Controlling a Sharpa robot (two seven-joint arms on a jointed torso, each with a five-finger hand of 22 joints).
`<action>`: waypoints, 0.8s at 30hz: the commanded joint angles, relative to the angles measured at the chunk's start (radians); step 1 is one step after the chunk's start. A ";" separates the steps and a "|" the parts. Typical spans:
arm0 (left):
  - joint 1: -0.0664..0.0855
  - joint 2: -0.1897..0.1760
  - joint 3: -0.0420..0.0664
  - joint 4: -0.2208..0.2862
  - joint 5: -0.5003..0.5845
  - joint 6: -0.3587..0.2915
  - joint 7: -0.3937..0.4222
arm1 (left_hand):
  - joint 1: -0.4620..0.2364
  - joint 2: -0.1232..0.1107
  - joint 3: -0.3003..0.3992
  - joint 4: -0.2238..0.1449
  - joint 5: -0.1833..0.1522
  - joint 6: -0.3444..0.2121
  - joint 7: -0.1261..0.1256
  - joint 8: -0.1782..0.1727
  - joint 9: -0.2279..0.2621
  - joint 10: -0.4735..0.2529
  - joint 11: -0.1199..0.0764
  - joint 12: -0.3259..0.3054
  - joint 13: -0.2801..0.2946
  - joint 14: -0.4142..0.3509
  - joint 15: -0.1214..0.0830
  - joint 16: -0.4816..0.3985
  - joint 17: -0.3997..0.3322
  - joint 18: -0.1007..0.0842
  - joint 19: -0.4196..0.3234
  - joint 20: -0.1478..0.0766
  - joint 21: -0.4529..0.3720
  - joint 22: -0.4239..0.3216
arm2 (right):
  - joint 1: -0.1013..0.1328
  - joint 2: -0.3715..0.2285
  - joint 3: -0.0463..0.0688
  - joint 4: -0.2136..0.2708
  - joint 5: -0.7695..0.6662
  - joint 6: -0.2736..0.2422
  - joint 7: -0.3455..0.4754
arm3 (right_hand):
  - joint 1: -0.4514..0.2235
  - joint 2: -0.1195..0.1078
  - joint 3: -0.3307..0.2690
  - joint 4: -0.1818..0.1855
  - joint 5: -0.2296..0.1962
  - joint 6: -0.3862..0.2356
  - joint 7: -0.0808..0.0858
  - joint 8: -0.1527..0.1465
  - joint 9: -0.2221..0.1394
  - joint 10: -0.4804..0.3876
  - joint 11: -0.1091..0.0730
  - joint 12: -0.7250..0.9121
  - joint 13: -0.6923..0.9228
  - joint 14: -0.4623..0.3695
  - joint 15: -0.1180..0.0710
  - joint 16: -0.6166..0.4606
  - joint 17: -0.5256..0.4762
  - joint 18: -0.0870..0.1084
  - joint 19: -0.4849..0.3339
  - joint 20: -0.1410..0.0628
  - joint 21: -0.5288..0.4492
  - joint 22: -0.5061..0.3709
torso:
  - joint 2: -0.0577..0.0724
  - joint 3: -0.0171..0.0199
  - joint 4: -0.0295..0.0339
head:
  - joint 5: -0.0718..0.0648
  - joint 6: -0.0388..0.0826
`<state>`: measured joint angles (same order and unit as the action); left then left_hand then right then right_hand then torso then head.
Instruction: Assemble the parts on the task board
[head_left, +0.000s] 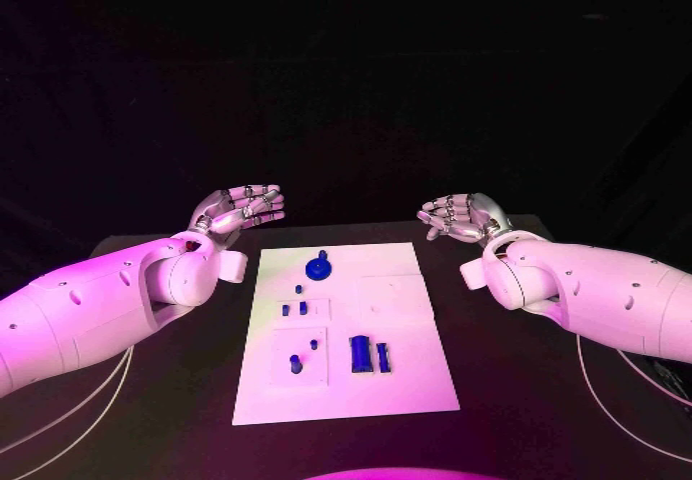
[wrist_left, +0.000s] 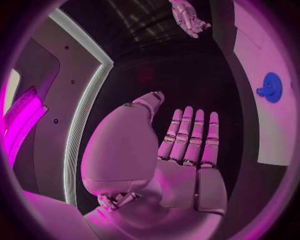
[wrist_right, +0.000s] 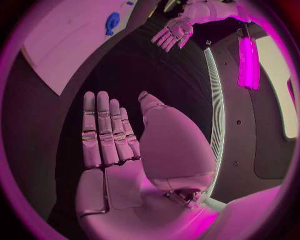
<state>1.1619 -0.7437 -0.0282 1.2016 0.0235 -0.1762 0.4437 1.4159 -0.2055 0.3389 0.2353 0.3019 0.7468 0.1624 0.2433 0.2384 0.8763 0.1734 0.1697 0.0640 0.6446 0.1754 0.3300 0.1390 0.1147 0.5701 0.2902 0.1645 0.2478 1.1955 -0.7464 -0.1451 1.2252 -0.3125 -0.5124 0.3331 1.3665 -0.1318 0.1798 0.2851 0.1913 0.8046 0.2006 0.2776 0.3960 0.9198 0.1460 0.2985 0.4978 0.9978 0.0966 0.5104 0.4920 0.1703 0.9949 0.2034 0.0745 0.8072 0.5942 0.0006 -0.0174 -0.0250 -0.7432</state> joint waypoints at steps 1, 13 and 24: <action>-0.001 0.023 0.001 -0.039 0.080 -0.069 0.083 | 0.011 0.008 -0.031 0.010 -0.002 -0.031 -0.009 -0.023 -0.017 -0.026 -0.009 -0.036 -0.001 -0.084 -0.006 -0.080 -0.029 -0.025 -0.023 0.000 -0.028 -0.029 | 0.001 0.025 0.002 -0.044 0.174 0.076 0.109 | 0.012 0.002 -0.003 -0.004 -0.005 -0.005 0.025 -0.023 -0.026 -0.009 0.024 -0.059 -0.121 -0.039 0.023 -0.114 -0.064 0.009 -0.053 0.024 -0.010 -0.110 | -0.007 0.0050 0.0004 | 0.008 0.023; -0.028 0.000 0.007 0.076 0.005 -0.156 0.028 | -1.416 0.205 -0.339 -0.235 -0.302 -0.747 -0.162 -0.243 -0.238 -0.876 -0.173 -0.170 -0.064 -0.645 -0.175 -0.330 -0.139 -0.115 -0.570 -0.290 -0.165 -0.248 | -0.056 -0.005 0.058 0.119 0.145 -0.095 0.084 | -1.367 0.132 -0.180 -0.285 -0.191 -0.805 -0.201 -0.278 -0.396 -0.920 -0.146 -0.298 -0.498 -0.998 -0.097 -0.510 -0.492 -0.170 -0.995 -0.203 -0.075 -0.807 | -0.028 0.0002 0.0093 | 0.015 0.080; -0.092 -0.028 0.023 0.299 -0.017 -0.490 0.065 | -1.416 0.205 -0.339 -0.235 -0.302 -0.747 -0.162 -0.243 -0.238 -0.876 -0.173 -0.170 -0.064 -0.645 -0.175 -0.330 -0.139 -0.115 -0.570 -0.290 -0.165 -0.248 | -0.142 -0.032 0.141 0.335 0.305 -0.251 0.182 | -1.367 0.132 -0.180 -0.285 -0.191 -0.805 -0.201 -0.278 -0.396 -0.920 -0.146 -0.298 -0.498 -0.998 -0.097 -0.510 -0.492 -0.170 -0.995 -0.203 -0.075 -0.807 | -0.050 -0.0006 0.0174 | 0.025 0.143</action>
<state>1.0730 -0.7693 -0.0068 1.4836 0.0281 -0.5104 0.4722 0.1177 -0.0045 0.0137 0.0042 0.0115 0.0214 0.0014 0.0081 0.0054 0.0250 0.0034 0.0065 0.0028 0.0173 0.0035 0.0114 0.0034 0.0206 0.0164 0.0059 0.0061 0.0053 1.0574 -0.7765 -0.0055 1.5496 -0.0768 -0.6924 0.4486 0.1072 -0.0027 0.0031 0.0121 0.0091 0.0246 0.0048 0.0085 0.0091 0.0261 0.0031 0.0113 0.0088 0.0265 0.0035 0.0122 0.0100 0.0137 0.0276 0.0057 0.0049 0.0167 0.5492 0.0003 -0.0018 -0.0009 -0.6061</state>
